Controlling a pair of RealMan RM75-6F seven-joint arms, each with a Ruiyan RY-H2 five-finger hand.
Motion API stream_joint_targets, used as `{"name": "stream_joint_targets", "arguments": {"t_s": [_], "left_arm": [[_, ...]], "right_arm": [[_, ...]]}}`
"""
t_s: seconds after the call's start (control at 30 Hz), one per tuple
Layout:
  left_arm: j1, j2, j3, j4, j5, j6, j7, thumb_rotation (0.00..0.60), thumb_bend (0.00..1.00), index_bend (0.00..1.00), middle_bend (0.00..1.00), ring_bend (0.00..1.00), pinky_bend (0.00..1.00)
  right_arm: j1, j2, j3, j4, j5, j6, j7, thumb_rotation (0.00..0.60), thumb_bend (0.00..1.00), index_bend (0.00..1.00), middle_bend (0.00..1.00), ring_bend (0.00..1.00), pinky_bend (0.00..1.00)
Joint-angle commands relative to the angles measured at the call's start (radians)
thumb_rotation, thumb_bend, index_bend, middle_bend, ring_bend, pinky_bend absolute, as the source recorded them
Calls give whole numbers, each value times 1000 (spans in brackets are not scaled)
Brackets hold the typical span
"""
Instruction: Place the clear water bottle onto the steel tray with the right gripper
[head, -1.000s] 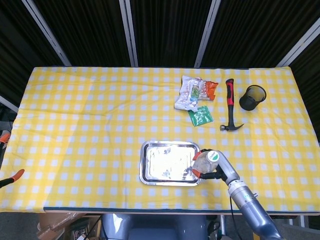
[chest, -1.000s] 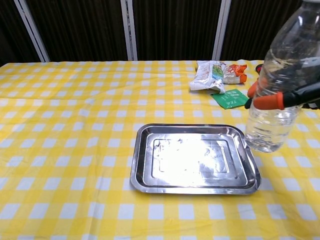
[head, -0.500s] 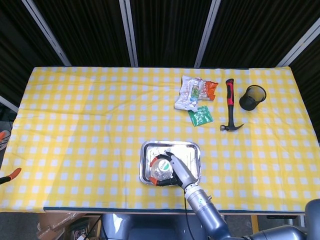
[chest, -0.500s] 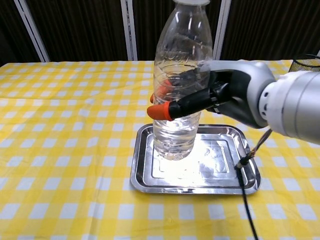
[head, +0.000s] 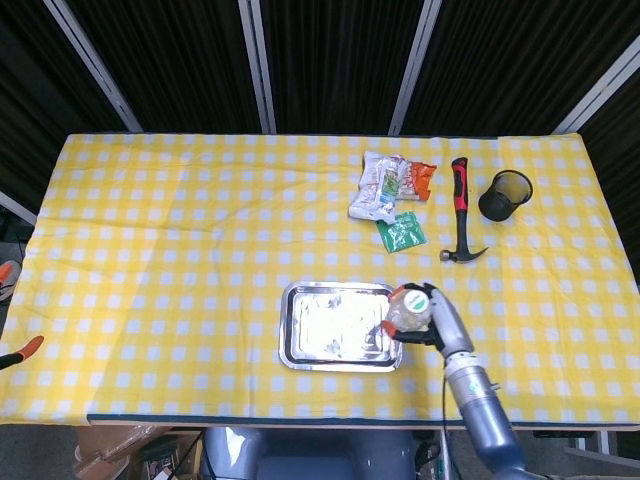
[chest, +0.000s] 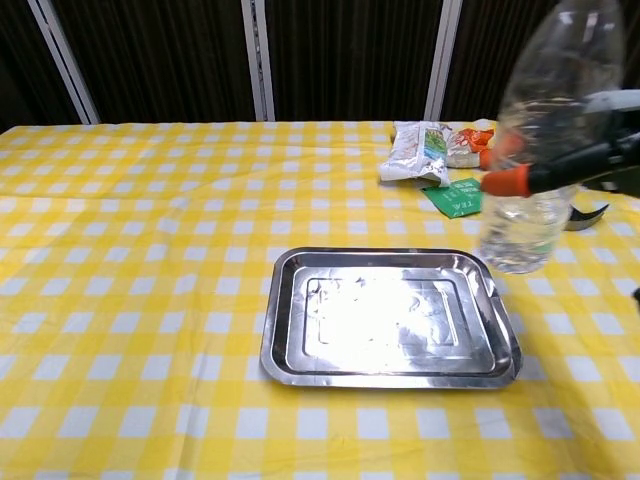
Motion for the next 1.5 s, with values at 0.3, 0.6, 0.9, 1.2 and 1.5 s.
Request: {"name": "stream_joint_targets", "arguments": {"t_s": [0.3,0.6,0.9,1.2,1.5], "left_arm": [[-8,-18,3,-8,-2,-11,48,600,190,42,0,0,0],[-9,-17,1,-8,-3,-11,44,600,190,43,0,0,0],[-17,-10,2,5,-3,-30,21,600,190,42,0,0,0],[-18,-5,2,10,-5,-33,7,600,190,42,0,0,0],[-12,-6,2,1,-1,-18,12,600,190,43,0,0,0]], "right_arm": [[-251,316,-42,245,-284,-240,479,600,827,787,607,275,0],[-175,228,-31,117,-319,-253,353,600,827,788,607,275,0],[32,-121,-24,-12,-151,-146,-20,600,826,787,610,276,0],[105,-309,3,-13,-7,38,-198,600,827,787,611,277,0],[-71,1,-33,26,-9,-6,-29,600,827,787,611,277,0]]}}
